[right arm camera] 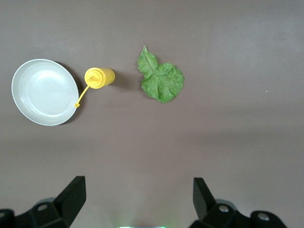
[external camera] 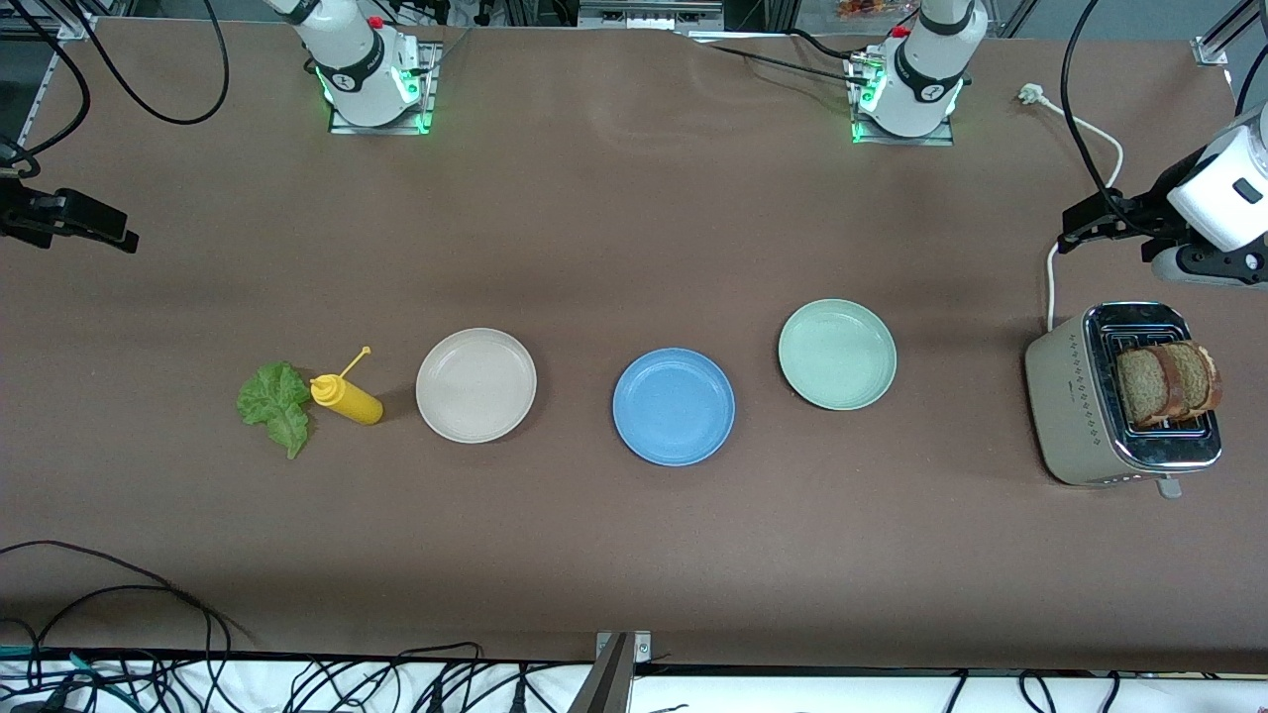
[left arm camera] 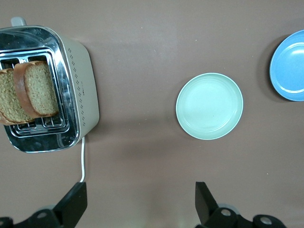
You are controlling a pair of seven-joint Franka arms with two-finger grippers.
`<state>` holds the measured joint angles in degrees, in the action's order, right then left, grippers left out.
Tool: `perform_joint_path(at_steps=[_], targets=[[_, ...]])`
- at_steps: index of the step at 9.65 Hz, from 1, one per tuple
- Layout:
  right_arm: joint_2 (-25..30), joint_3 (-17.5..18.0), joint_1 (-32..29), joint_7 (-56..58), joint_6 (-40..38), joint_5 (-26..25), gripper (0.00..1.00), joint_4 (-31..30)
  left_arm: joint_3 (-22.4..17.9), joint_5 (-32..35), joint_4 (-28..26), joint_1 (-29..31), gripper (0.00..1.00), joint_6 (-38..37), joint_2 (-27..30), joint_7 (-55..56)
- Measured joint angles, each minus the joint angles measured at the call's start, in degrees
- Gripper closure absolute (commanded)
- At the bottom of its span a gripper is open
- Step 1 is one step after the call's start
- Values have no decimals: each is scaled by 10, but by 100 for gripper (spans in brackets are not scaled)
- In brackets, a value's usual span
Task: Make sandwich in blue plate with both arms
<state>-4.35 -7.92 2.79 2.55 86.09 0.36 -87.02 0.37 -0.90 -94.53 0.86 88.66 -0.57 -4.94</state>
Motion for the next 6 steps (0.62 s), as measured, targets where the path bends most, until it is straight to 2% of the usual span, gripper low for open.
perform_joint_path(at_steps=[6], targets=[[0, 0, 0, 0, 0, 0, 0, 0, -3, 0, 0, 0, 0, 1, -9, 0]])
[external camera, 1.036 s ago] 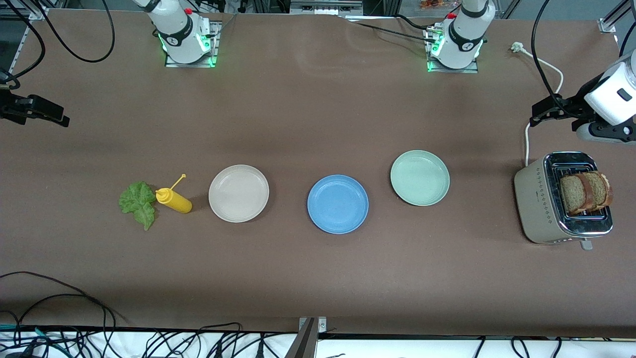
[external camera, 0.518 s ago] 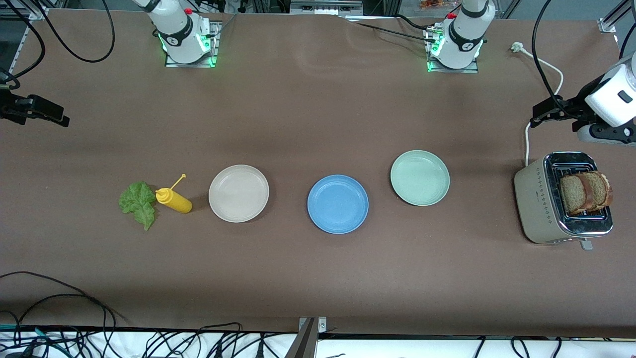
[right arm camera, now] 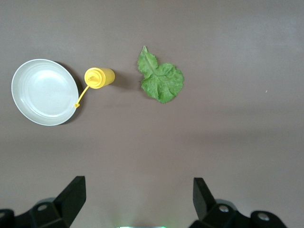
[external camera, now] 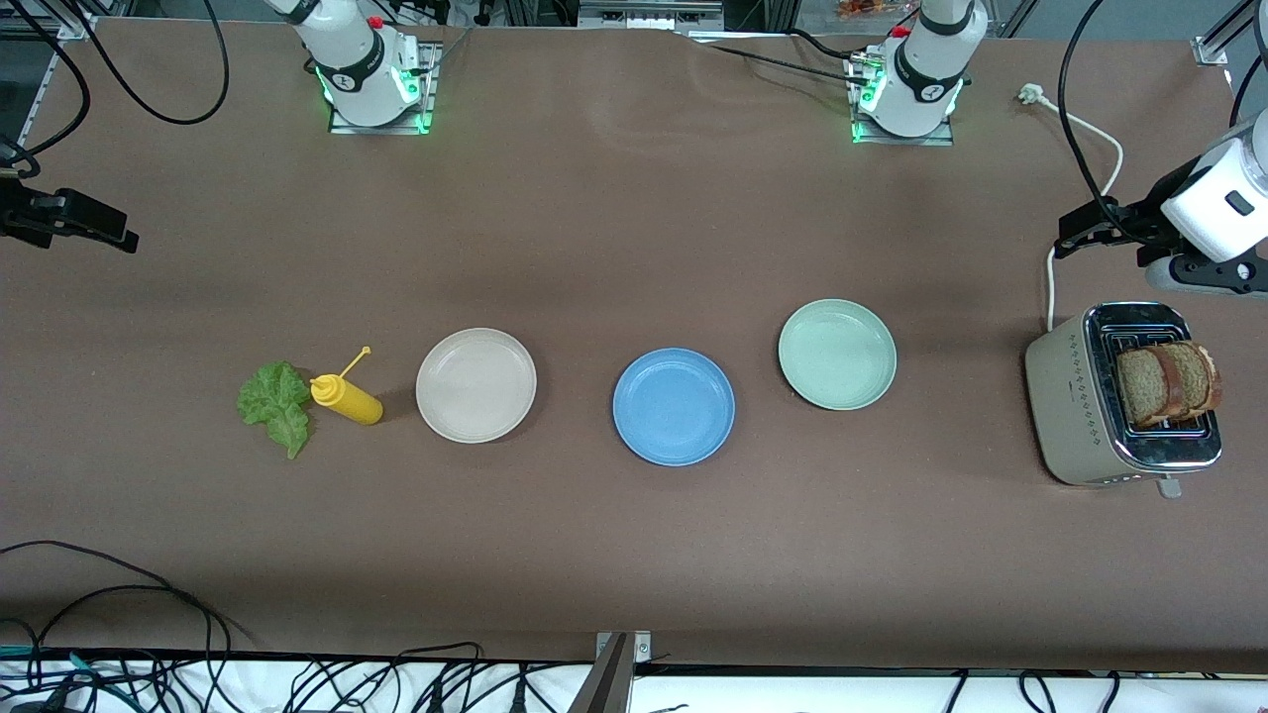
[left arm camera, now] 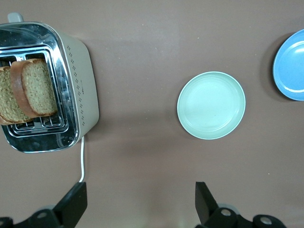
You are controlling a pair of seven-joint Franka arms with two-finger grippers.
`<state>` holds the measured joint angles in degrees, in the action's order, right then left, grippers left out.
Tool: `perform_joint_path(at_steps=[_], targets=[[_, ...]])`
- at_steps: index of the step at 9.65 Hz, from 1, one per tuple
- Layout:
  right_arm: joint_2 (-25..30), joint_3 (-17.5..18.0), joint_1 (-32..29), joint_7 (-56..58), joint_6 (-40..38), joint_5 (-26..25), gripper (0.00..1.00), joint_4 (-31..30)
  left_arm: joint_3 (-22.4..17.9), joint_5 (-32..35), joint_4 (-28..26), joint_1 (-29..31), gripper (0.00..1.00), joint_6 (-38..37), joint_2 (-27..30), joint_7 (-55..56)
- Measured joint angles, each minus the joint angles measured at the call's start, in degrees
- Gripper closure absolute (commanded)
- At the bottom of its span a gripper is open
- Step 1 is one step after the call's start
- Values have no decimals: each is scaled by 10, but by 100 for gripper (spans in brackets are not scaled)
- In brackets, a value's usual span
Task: Make sandwich in blue plate with both arms
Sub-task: 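Move the left gripper down over the toaster's bread slices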
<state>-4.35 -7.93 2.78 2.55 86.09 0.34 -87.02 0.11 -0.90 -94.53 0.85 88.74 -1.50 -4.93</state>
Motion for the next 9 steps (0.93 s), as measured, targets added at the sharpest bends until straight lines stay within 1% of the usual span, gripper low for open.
perform_joint_path(at_steps=[2, 6, 9], targets=[[0, 0, 0, 0, 0, 0, 0, 0, -18, 0, 17, 0, 0, 5, -15, 0], [0, 0, 0, 0, 0, 0, 0, 0, -63, 0, 64, 2, 0, 7, -78, 0], [0, 0, 0, 0, 0, 0, 0, 0, -92, 0, 73, 5, 0, 49, -106, -9]])
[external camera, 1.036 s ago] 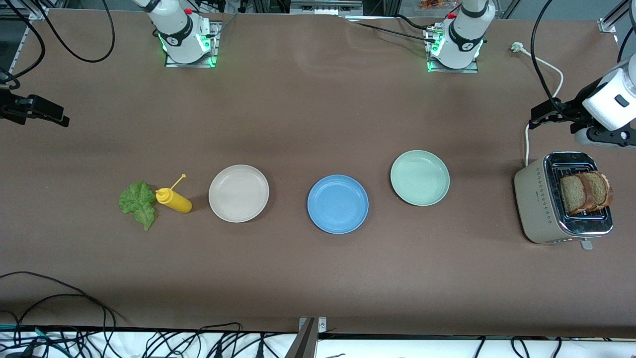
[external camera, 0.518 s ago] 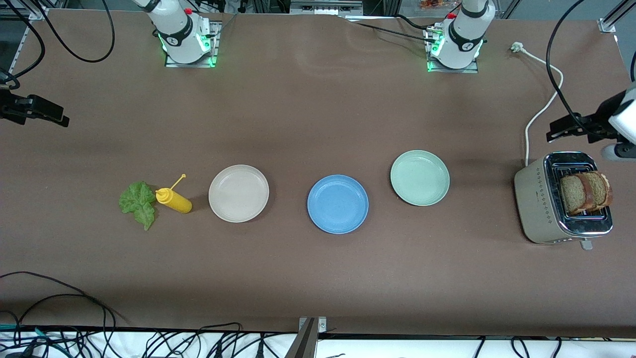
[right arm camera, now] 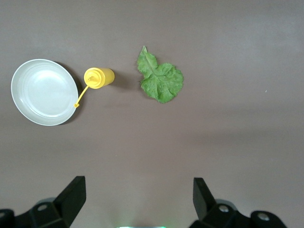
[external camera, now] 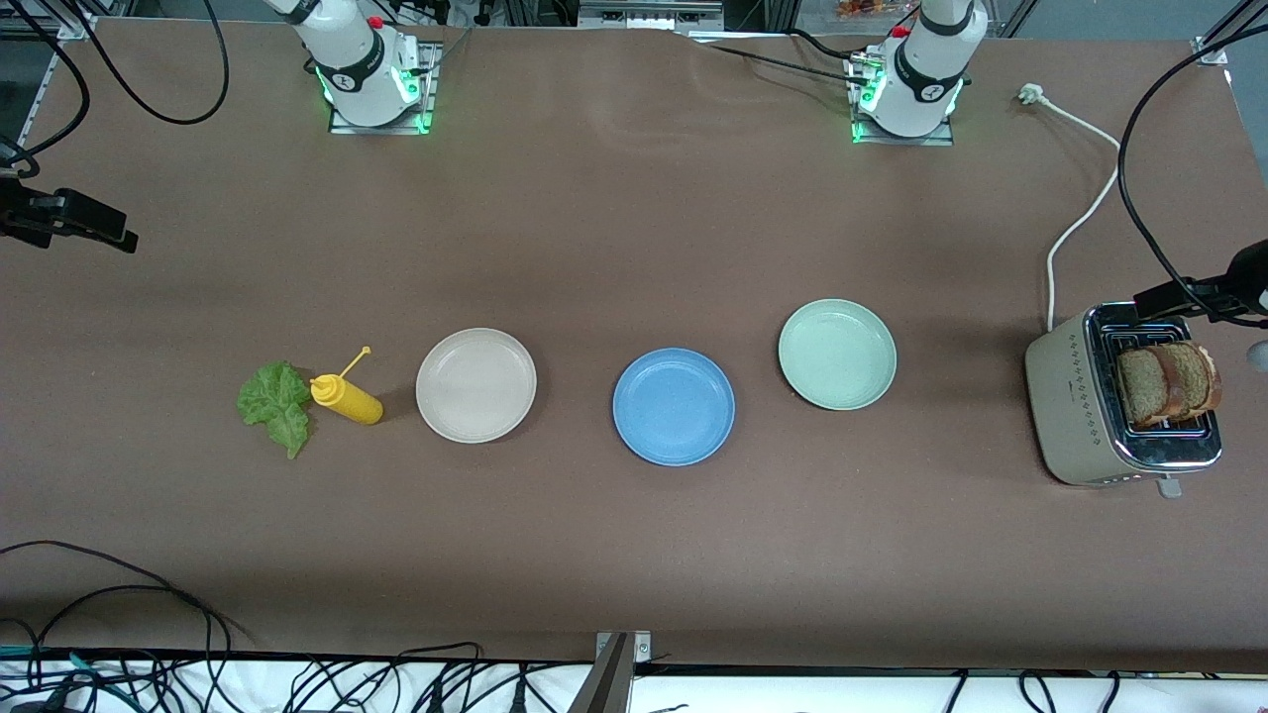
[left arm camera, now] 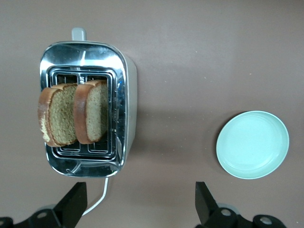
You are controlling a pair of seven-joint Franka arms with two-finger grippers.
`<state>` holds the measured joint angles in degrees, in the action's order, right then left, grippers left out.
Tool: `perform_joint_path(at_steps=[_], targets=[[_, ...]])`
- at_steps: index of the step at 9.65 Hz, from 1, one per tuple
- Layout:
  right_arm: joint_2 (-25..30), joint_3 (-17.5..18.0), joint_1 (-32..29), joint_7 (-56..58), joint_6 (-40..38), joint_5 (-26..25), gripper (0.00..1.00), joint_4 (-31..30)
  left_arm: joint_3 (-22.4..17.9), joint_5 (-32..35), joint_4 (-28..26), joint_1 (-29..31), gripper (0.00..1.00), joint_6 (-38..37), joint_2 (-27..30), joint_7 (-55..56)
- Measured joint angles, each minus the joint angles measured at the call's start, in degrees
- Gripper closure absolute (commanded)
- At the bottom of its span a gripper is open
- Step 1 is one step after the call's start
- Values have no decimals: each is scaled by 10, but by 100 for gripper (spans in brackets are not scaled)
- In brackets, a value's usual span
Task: Make sandwich in blue plate with both arms
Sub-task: 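Move the left gripper down over the toaster's bread slices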
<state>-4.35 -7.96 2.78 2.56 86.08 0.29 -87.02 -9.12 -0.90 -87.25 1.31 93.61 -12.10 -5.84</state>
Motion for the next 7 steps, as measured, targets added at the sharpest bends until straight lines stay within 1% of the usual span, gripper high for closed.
perform_joint_path(at_steps=[2, 5, 7], targets=[[0, 0, 0, 0, 0, 0, 0, 0, -6, 0, 0, 5, 0, 20, -18, -5], [0, 0, 0, 0, 0, 0, 0, 0, -7, 0, 0, 21, 0, 61, -54, -46], [0, 0, 0, 0, 0, 0, 0, 0, -15, 0, 0, 28, 0, 82, -77, -74]])
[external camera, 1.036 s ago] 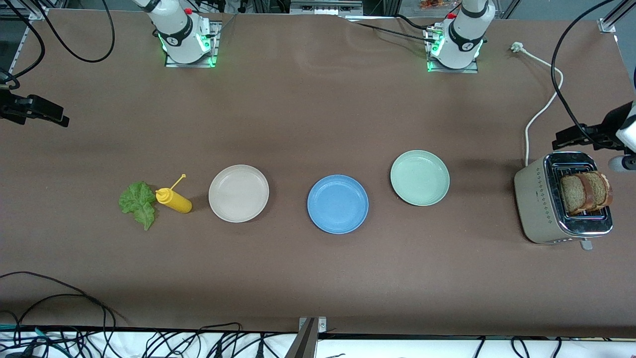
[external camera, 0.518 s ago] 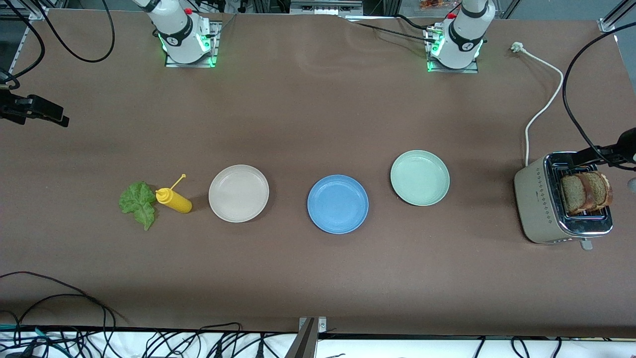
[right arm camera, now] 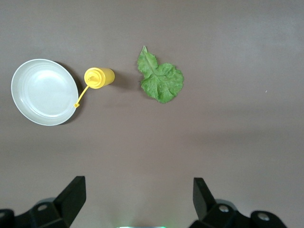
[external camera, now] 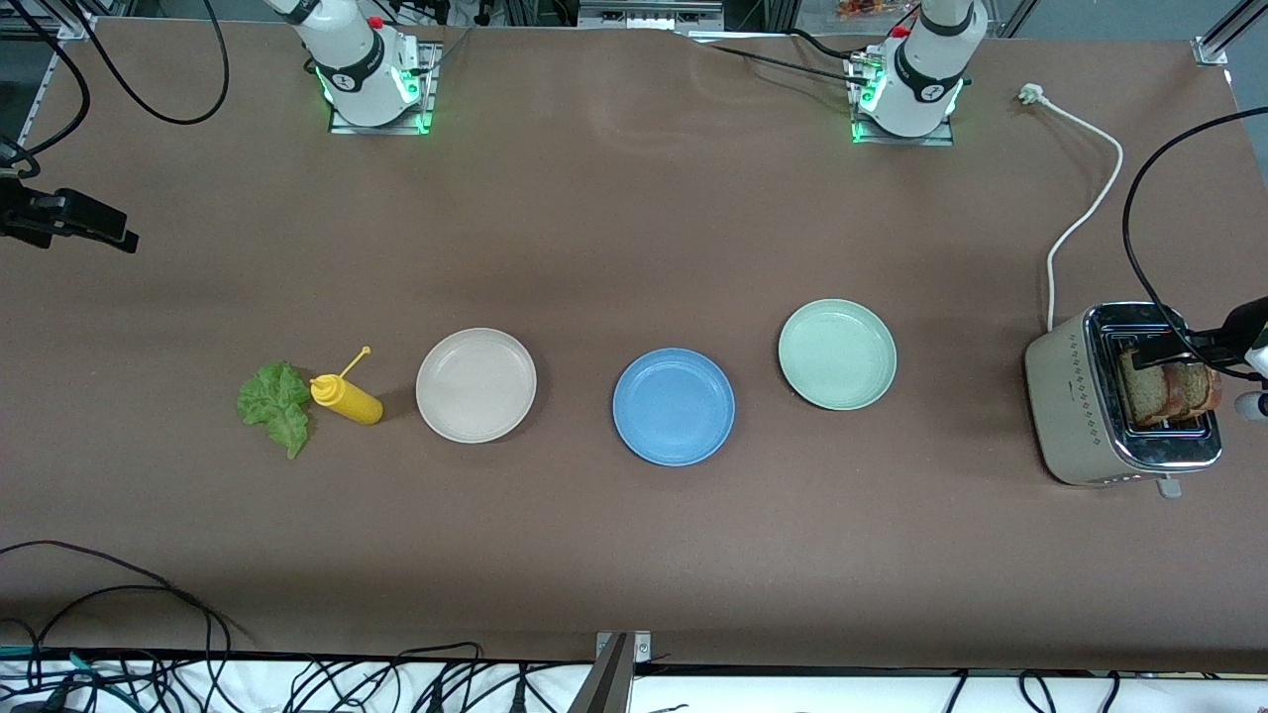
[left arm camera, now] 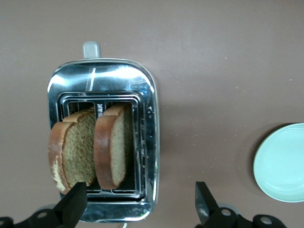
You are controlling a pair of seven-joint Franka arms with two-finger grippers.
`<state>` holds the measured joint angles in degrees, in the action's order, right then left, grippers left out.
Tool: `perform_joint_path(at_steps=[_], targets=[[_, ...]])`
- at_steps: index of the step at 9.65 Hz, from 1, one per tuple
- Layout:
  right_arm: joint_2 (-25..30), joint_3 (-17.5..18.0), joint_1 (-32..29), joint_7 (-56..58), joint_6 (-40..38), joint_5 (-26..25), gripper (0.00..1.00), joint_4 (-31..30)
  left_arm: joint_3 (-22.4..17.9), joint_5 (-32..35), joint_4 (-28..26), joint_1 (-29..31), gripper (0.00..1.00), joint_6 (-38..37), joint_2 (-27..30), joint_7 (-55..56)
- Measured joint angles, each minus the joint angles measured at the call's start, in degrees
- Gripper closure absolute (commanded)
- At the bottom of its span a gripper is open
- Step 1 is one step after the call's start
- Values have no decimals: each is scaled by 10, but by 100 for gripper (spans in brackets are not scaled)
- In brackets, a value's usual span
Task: Make sandwich in blue plate with both arms
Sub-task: 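Move the left gripper down over the toaster's bread slices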
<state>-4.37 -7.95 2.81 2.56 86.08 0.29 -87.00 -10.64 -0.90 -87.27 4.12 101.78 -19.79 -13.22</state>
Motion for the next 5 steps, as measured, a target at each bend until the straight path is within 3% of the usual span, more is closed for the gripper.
perform_joint_path(at_steps=[5], targets=[[0, 0, 0, 0, 0, 0, 0, 0, -10, 0, 0, 7, 0, 26, -37, -43]])
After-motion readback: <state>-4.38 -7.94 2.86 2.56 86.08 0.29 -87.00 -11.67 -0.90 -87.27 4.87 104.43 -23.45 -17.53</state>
